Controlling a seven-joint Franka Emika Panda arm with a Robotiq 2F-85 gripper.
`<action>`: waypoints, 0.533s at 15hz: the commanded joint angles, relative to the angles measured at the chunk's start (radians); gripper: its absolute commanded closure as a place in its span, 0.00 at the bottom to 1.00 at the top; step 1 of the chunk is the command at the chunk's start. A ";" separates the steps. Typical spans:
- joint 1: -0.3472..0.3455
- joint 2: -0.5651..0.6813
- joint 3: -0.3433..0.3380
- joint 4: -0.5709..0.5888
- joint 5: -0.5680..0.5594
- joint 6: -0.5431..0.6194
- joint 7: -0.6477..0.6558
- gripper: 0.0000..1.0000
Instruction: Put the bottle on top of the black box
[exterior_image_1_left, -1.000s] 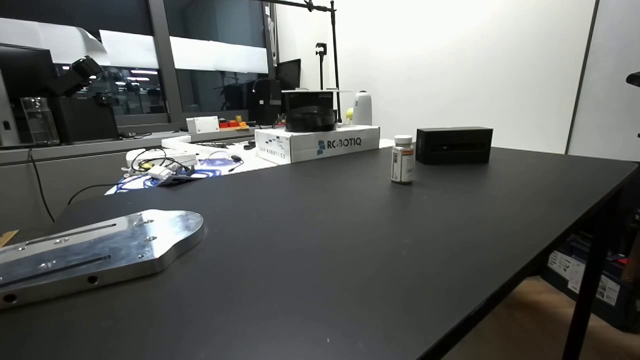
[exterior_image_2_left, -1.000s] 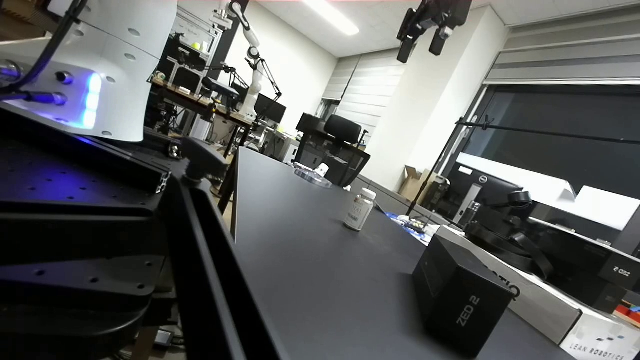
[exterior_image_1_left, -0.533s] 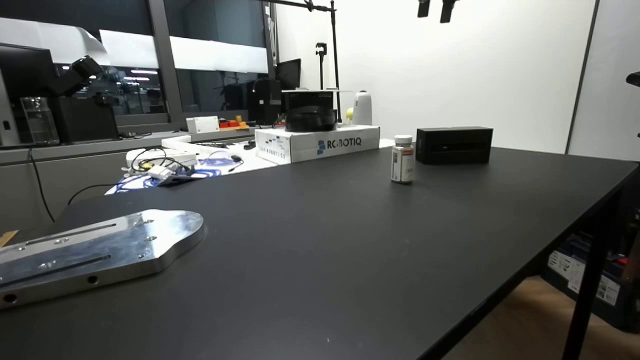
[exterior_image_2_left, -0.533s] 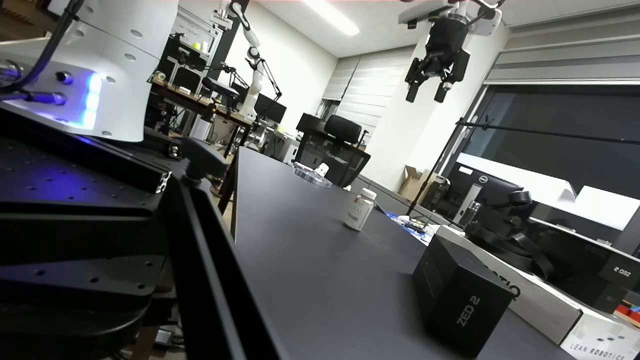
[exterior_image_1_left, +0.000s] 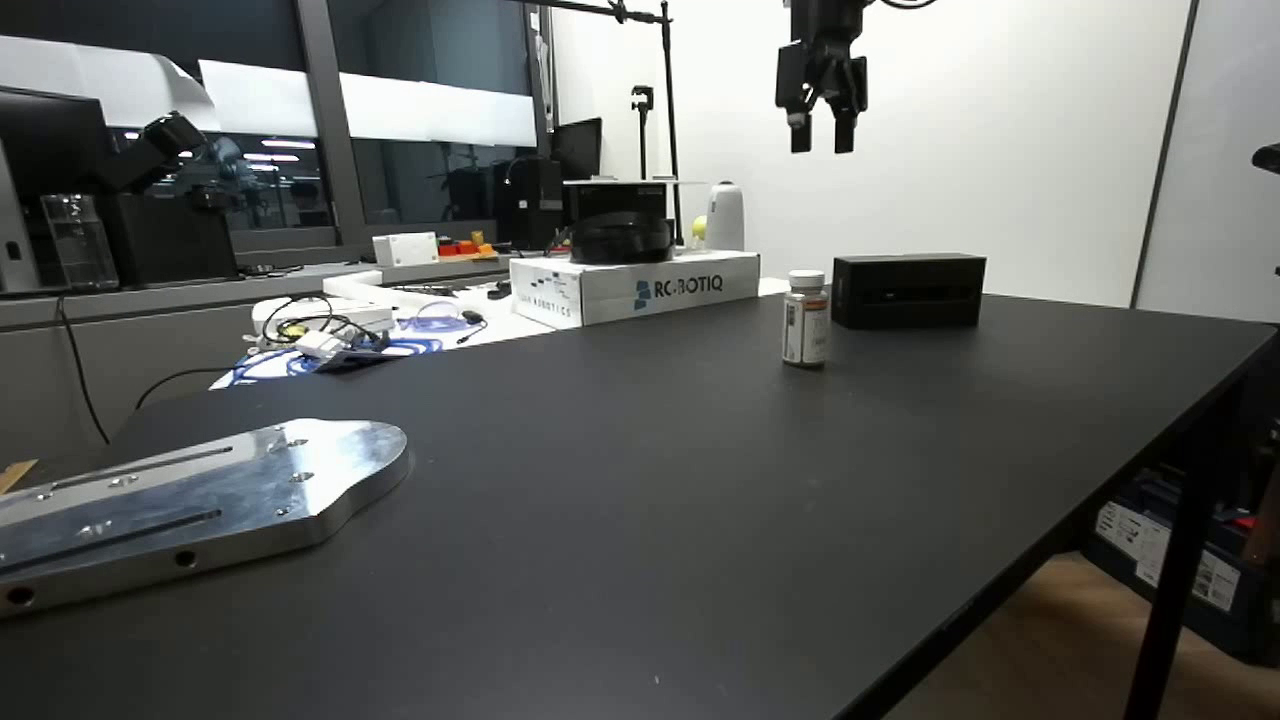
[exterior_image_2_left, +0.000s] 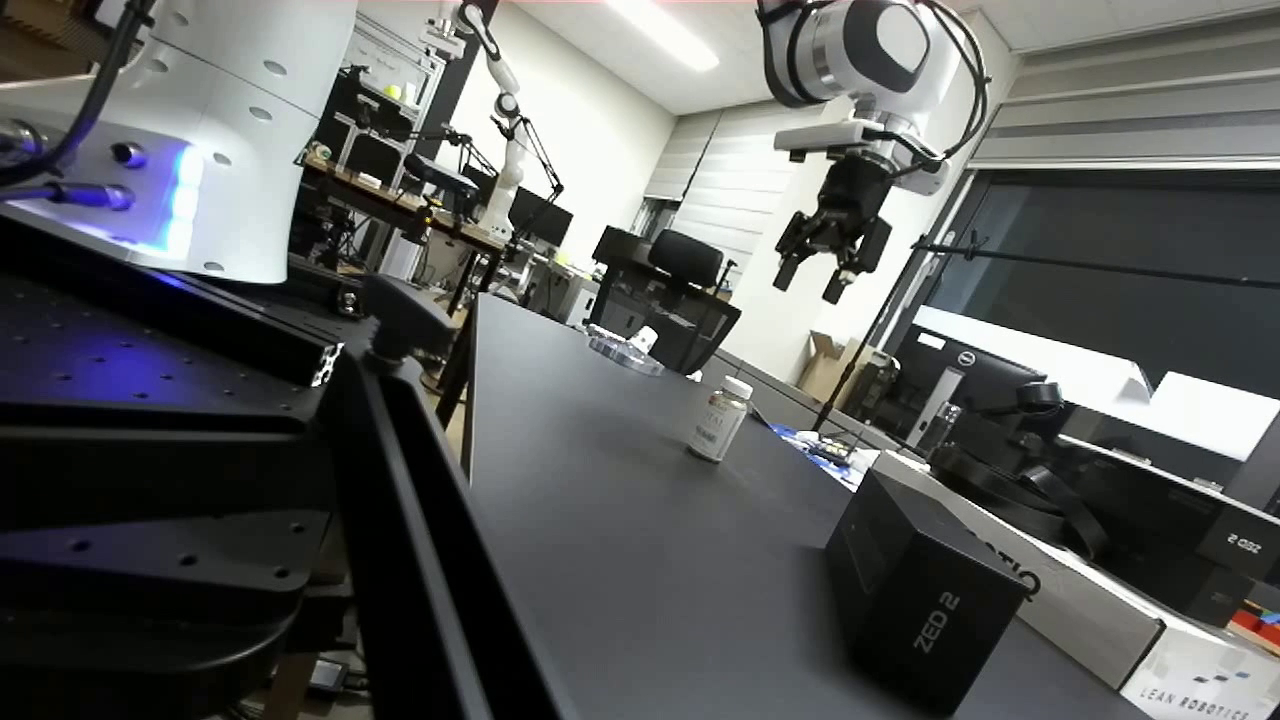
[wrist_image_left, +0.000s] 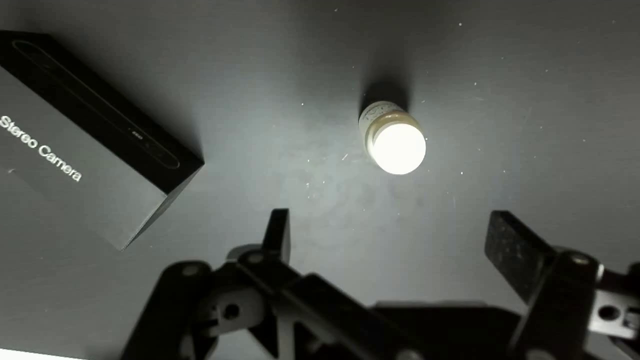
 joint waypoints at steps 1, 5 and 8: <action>0.011 0.066 0.002 0.010 -0.018 0.033 0.012 0.00; 0.024 0.111 0.007 -0.023 -0.035 0.109 0.000 0.00; 0.030 0.138 0.014 -0.040 -0.030 0.136 -0.005 0.00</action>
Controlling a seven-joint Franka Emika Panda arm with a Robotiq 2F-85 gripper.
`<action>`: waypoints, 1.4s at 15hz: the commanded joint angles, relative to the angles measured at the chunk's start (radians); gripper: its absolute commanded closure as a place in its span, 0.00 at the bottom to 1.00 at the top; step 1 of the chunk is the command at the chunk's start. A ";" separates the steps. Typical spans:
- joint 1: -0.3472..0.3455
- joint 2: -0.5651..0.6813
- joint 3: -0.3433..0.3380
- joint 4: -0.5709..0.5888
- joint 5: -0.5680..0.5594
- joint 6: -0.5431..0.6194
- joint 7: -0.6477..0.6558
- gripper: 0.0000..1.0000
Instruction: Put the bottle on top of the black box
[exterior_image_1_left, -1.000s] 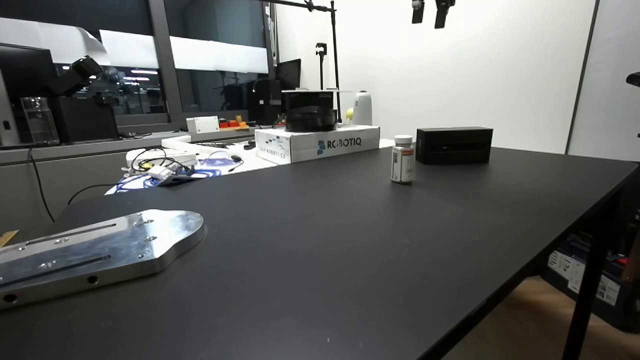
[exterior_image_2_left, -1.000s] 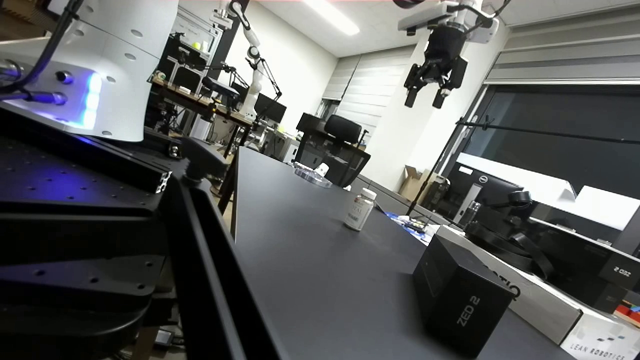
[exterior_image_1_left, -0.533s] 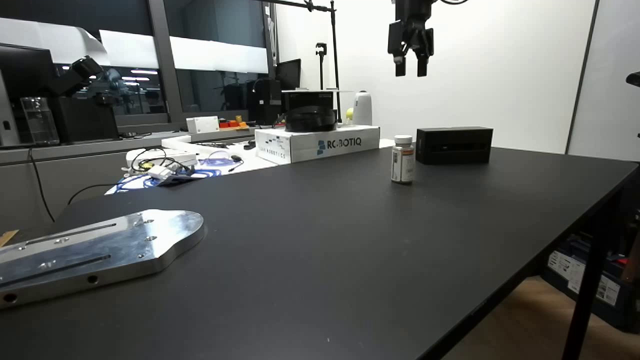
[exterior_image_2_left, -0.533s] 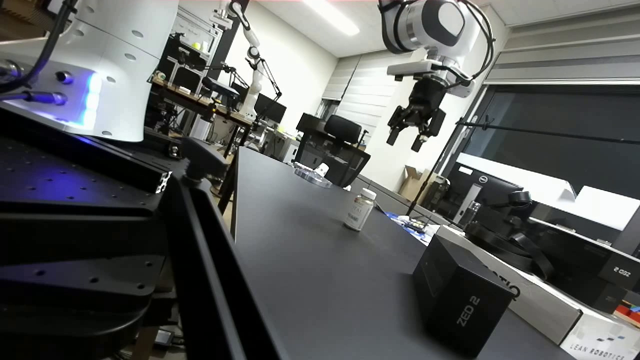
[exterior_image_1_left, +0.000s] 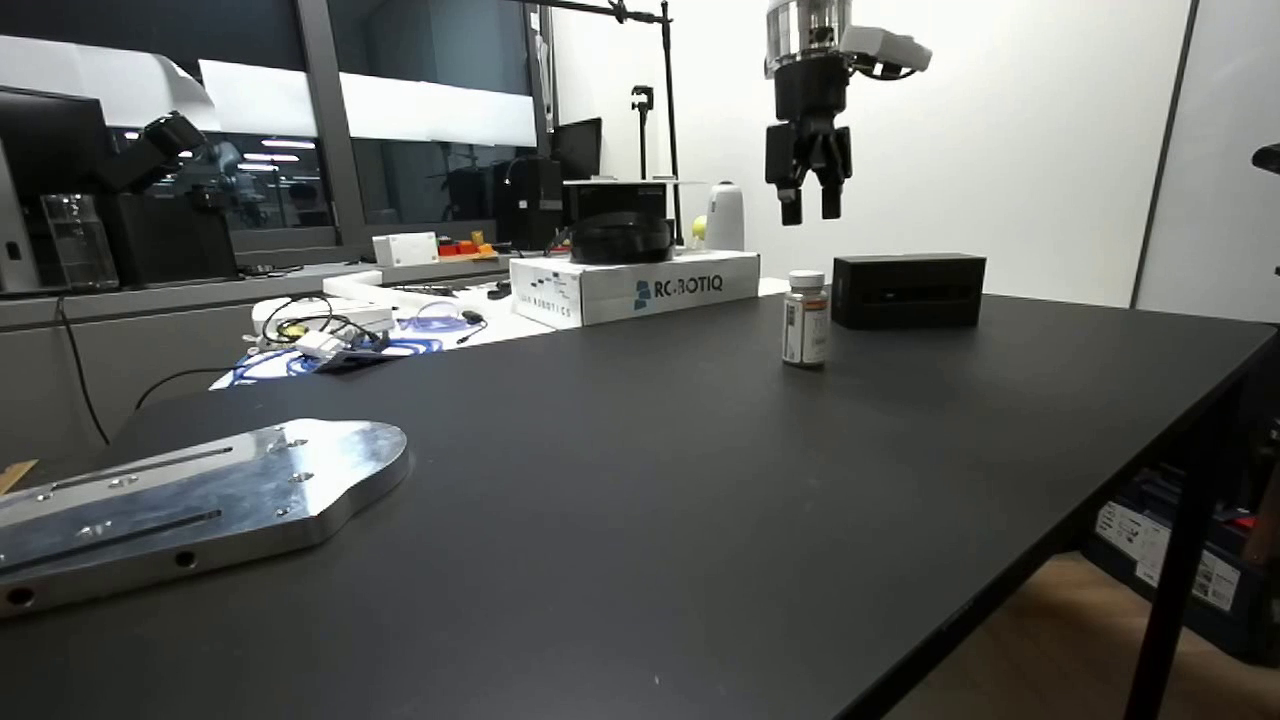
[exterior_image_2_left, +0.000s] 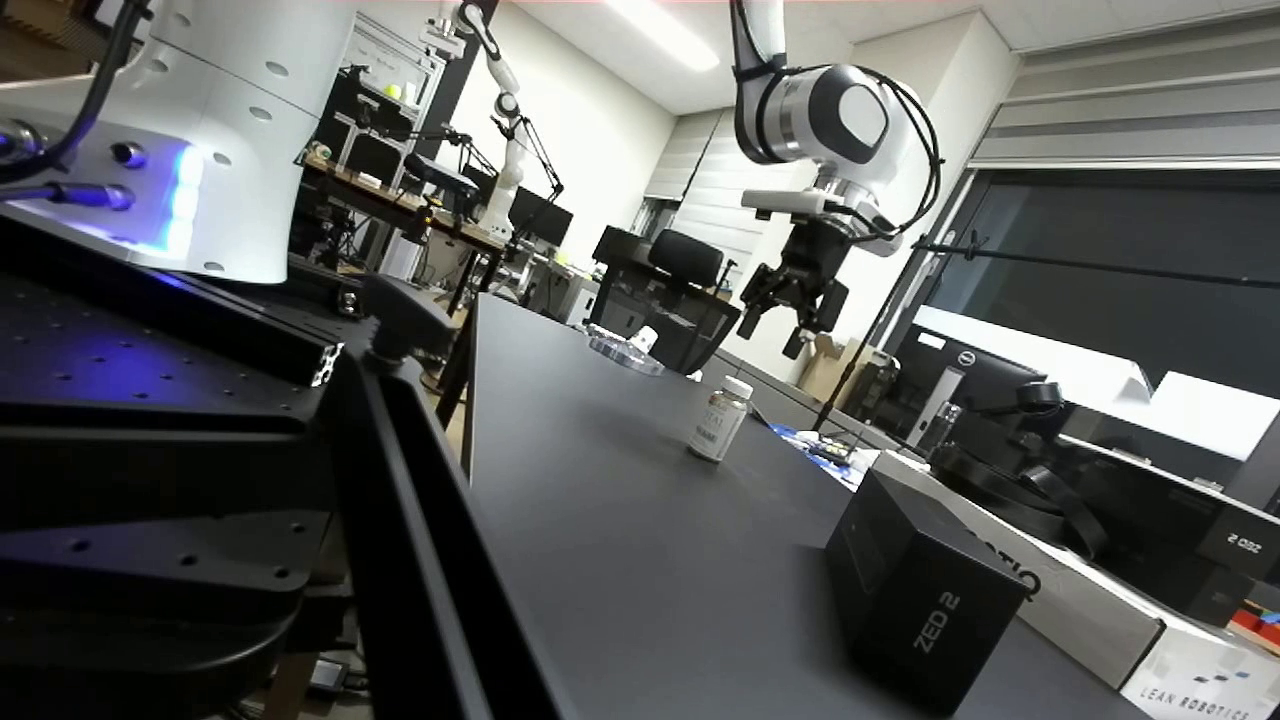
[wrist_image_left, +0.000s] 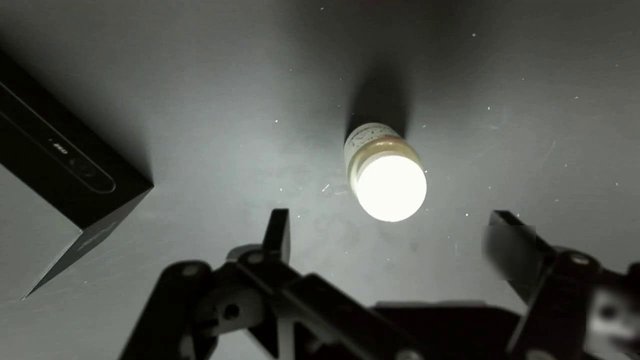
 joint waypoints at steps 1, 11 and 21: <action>0.009 0.018 0.003 -0.022 -0.017 0.036 0.003 0.00; 0.012 0.086 0.000 -0.047 -0.033 0.093 -0.007 0.00; 0.016 0.138 -0.002 -0.040 -0.049 0.152 -0.009 0.30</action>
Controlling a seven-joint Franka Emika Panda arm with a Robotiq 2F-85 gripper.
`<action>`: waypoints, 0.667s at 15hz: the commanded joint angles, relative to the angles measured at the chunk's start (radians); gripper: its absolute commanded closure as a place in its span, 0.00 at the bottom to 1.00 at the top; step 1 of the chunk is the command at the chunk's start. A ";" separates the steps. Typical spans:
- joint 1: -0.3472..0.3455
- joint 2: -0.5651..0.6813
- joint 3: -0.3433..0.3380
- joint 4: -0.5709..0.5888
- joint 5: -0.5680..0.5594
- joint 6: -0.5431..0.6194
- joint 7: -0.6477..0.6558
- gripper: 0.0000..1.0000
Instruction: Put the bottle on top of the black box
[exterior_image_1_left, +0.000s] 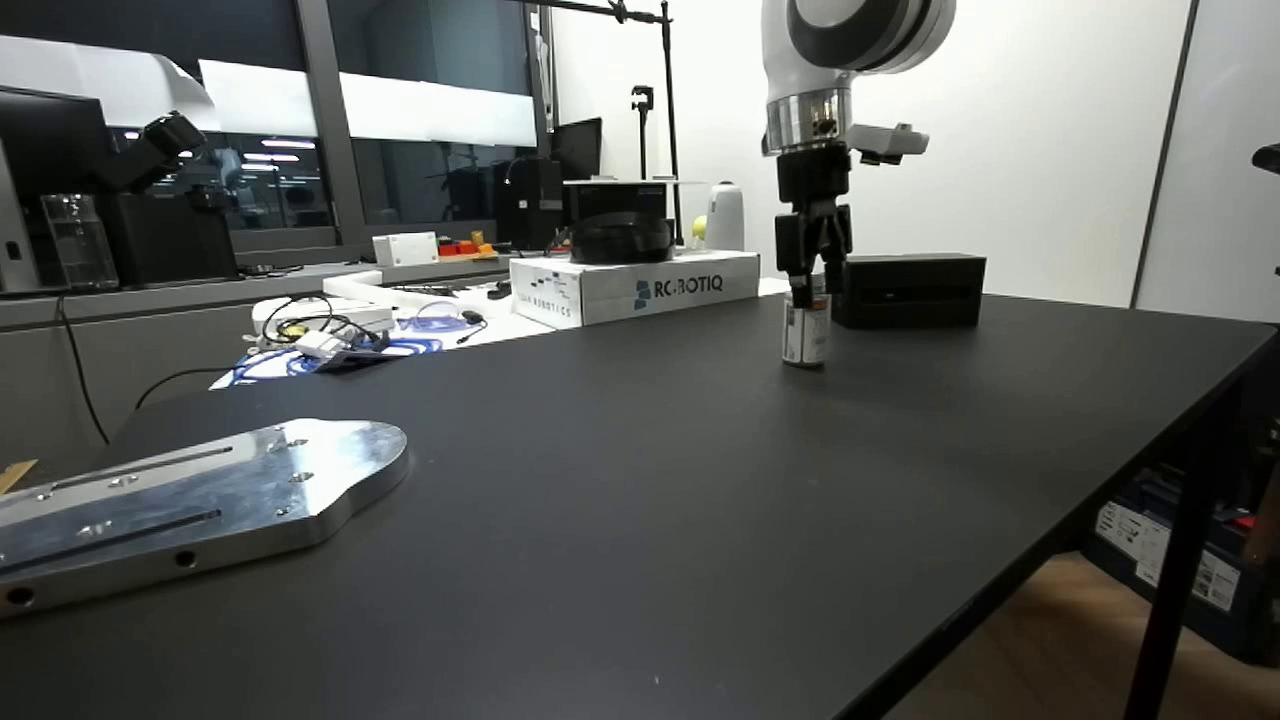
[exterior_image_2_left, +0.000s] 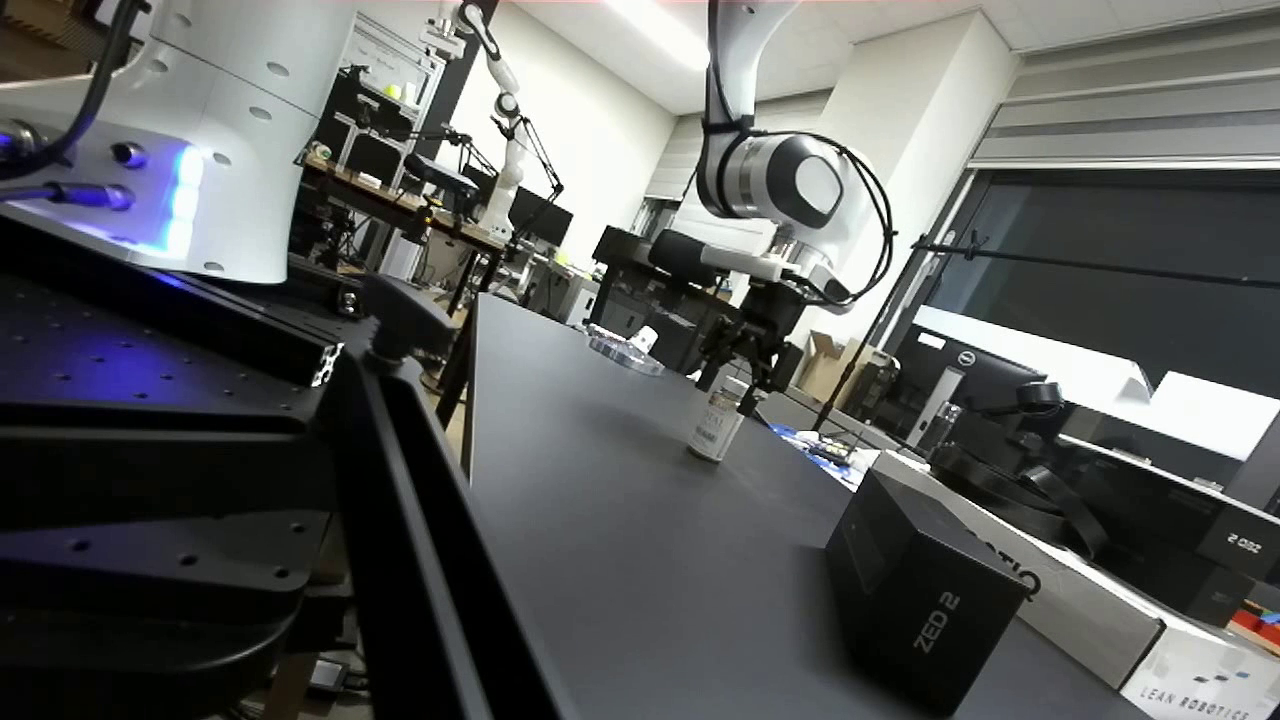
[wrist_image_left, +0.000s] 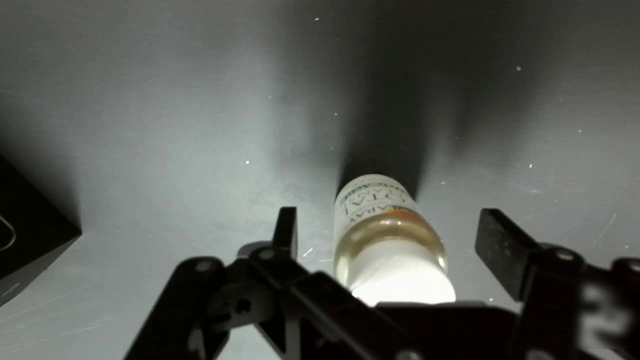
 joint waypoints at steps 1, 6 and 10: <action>0.000 -0.004 -0.004 0.004 -0.009 0.004 0.004 0.39; -0.024 -0.061 -0.002 0.006 0.020 -0.020 -0.011 0.71; -0.047 -0.174 -0.032 0.020 0.005 -0.102 0.000 0.71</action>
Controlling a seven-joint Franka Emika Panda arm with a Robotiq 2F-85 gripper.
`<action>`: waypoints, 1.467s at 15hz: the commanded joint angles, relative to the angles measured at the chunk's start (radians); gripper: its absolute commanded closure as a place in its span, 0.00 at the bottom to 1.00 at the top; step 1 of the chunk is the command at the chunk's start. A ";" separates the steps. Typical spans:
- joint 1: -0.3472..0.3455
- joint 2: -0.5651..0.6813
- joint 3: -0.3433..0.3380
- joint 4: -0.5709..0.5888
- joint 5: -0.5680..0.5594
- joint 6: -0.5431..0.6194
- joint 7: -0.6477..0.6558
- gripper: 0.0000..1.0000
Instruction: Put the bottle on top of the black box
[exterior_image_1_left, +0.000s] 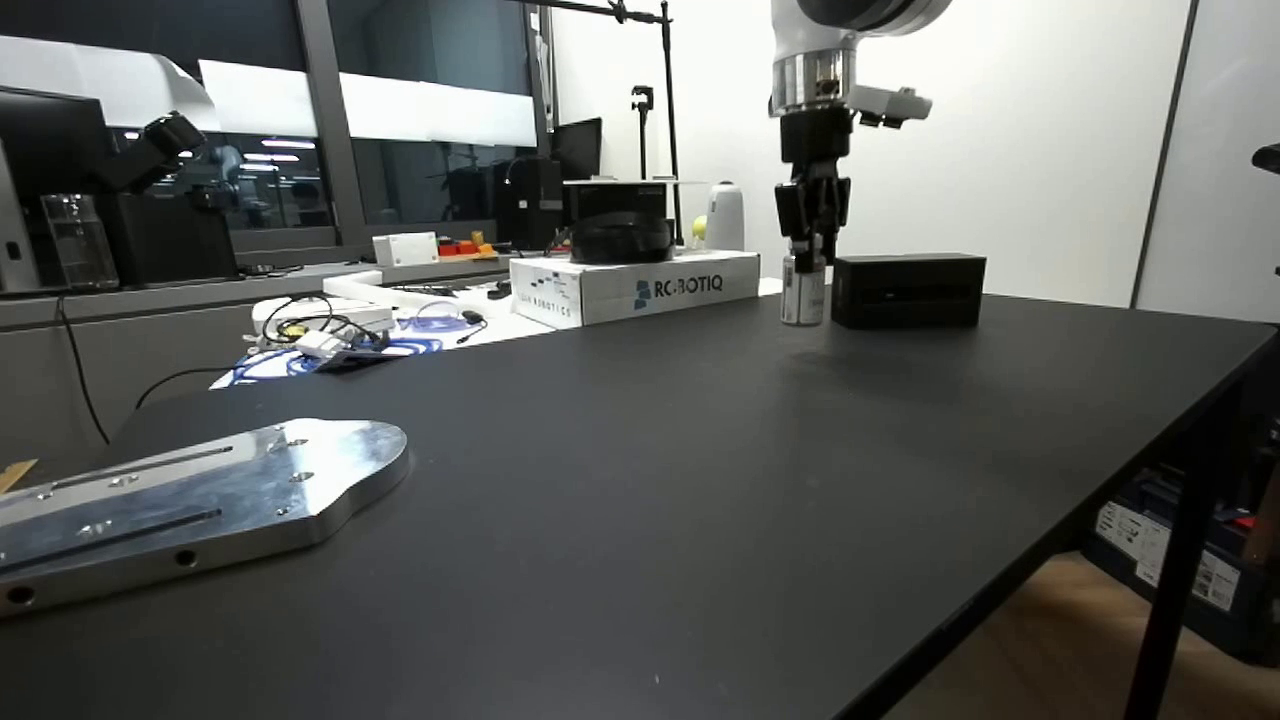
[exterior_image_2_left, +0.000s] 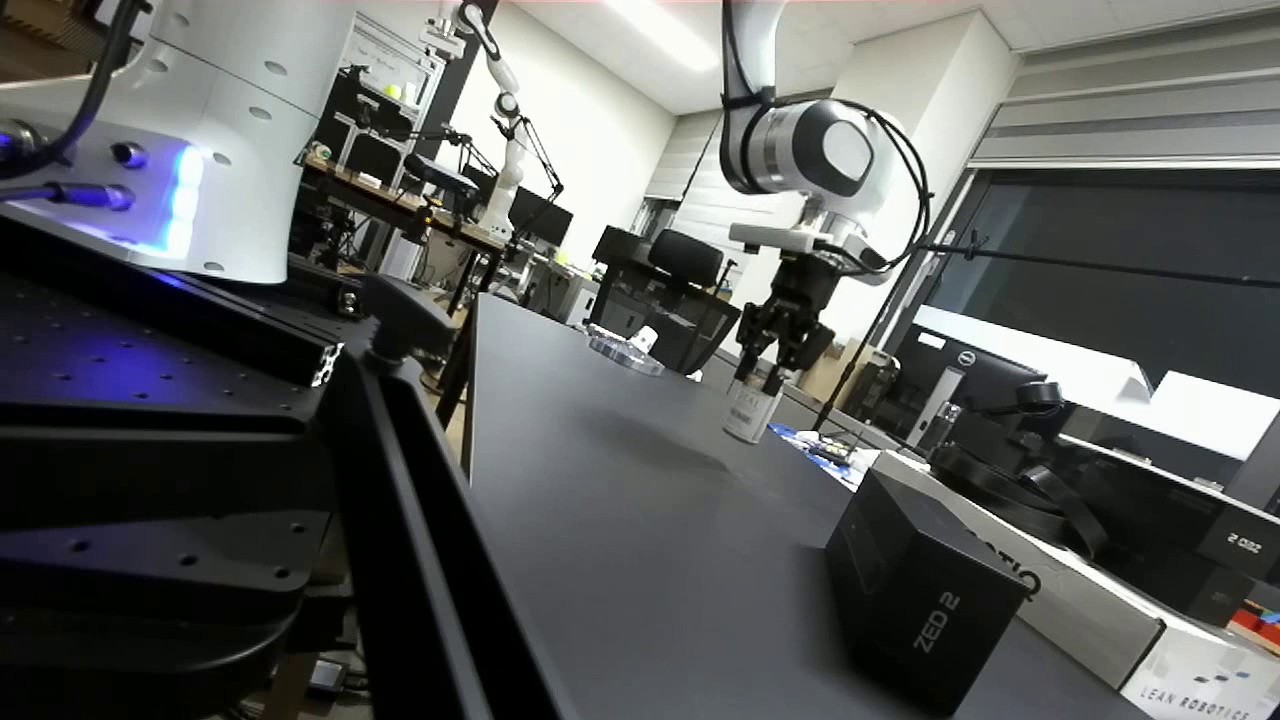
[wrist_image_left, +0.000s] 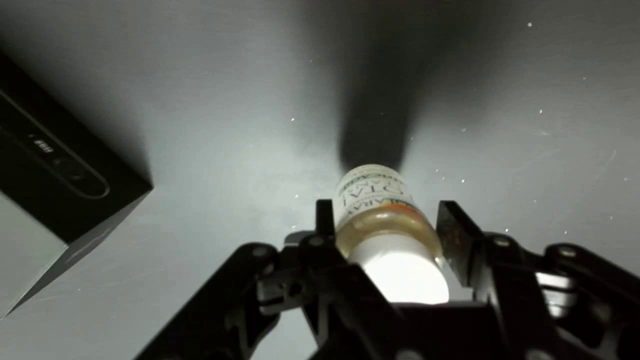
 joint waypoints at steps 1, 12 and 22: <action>-0.025 -0.124 -0.035 0.013 -0.013 -0.103 0.005 0.71; -0.156 -0.131 -0.156 0.155 -0.012 -0.214 0.004 0.71; -0.201 -0.002 -0.180 0.220 -0.005 -0.212 0.007 0.71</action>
